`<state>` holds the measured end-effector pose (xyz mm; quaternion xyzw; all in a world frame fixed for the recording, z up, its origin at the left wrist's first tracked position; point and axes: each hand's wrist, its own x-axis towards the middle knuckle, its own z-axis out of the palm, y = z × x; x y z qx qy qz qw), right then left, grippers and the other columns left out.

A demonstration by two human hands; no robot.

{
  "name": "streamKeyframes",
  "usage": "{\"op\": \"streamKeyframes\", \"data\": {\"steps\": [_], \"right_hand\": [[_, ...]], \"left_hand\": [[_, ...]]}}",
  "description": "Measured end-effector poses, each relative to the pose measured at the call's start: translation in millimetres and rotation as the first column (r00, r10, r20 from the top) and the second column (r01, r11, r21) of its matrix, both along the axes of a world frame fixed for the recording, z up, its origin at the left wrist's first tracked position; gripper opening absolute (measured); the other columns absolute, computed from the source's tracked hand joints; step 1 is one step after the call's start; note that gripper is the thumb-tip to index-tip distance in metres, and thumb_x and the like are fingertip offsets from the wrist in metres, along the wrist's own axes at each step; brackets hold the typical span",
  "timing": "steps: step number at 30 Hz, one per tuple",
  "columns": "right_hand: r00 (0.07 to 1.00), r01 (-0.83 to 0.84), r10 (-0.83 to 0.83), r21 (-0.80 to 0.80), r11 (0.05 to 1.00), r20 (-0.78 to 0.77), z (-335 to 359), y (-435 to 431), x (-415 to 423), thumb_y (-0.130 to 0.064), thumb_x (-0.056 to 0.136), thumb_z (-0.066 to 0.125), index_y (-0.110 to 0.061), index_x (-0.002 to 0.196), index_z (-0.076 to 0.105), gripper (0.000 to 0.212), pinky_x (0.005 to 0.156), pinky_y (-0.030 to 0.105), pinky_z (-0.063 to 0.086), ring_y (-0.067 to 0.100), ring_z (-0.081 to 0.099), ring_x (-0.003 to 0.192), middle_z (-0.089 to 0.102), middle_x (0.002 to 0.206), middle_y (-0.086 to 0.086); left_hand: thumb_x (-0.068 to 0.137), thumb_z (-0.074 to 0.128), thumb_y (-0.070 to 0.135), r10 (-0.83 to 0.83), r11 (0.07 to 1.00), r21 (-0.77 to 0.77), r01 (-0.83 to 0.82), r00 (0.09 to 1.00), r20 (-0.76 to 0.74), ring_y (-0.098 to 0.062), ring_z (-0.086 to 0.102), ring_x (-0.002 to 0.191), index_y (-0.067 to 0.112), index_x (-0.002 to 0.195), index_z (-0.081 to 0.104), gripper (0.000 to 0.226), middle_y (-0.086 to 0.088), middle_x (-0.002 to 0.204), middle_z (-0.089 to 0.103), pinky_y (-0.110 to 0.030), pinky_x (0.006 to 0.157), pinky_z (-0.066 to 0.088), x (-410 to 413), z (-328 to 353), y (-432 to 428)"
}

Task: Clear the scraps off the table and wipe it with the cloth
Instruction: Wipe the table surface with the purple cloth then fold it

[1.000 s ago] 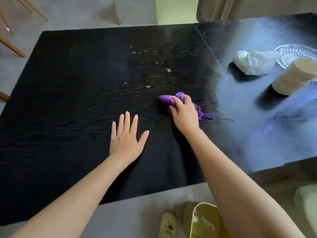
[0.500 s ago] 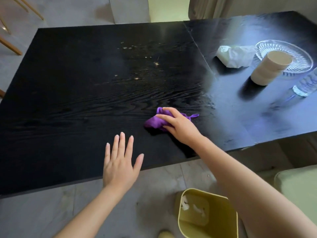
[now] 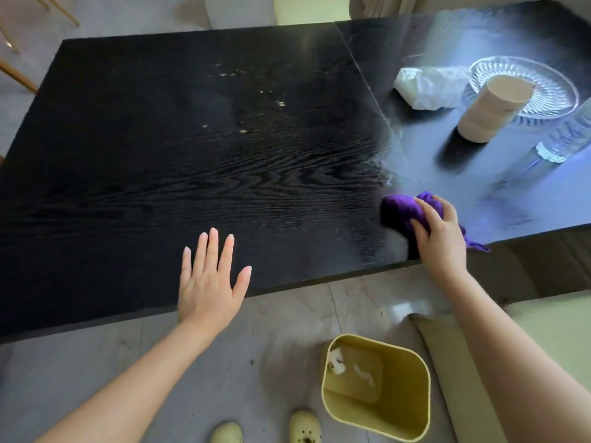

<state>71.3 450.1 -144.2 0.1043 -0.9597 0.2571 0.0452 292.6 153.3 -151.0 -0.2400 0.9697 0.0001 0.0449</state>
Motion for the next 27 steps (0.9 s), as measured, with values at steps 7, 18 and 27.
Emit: {"op": "streamKeyframes", "data": {"steps": [7, 18, 27], "right_hand": [[0.996, 0.086, -0.085, -0.062, 0.994, 0.012, 0, -76, 78, -0.020, 0.090, 0.057, -0.014, 0.130, 0.056, 0.040, 0.103, 0.039, 0.039, 0.036, 0.044, 0.128, 0.042, 0.145, 0.017], [0.996, -0.072, 0.074, -0.037, 0.997, 0.057, 3, -220, 166, -0.020, 0.087, 0.060, -0.013, 0.125, 0.059, 0.038, 0.102, 0.040, 0.038, 0.040, 0.048, 0.120, 0.045, 0.140, 0.022], [0.904, -0.388, 0.400, -0.106, 0.916, 0.152, 15, -344, 265, -0.017, 0.092, 0.047, -0.013, 0.138, 0.045, 0.047, 0.117, 0.041, 0.020, 0.034, 0.028, 0.141, 0.031, 0.152, 0.018]], "left_hand": [[0.090, 0.000, 0.061, -0.017, 1.000, 0.026, 0.016, 1.000, 0.004, -0.027, 0.006, 0.149, 0.016, 0.151, 0.011, 0.076, -0.012, 0.160, 0.010, -0.047, 0.120, 0.005, 0, 3, 0], [0.097, 0.025, 0.046, -0.012, 0.961, 0.276, 0.038, 0.995, -0.095, -0.013, -0.002, 0.148, 0.026, 0.151, 0.010, 0.059, 0.003, 0.161, 0.004, -0.036, 0.120, -0.001, 46, 9, -90], [0.097, 0.043, 0.023, 0.491, 0.462, 0.886, -0.038, 0.843, -0.219, -0.004, 0.037, 0.133, 0.027, 0.144, 0.036, 0.047, 0.008, 0.148, 0.042, -0.022, 0.107, 0.026, 83, 38, -147]]}}
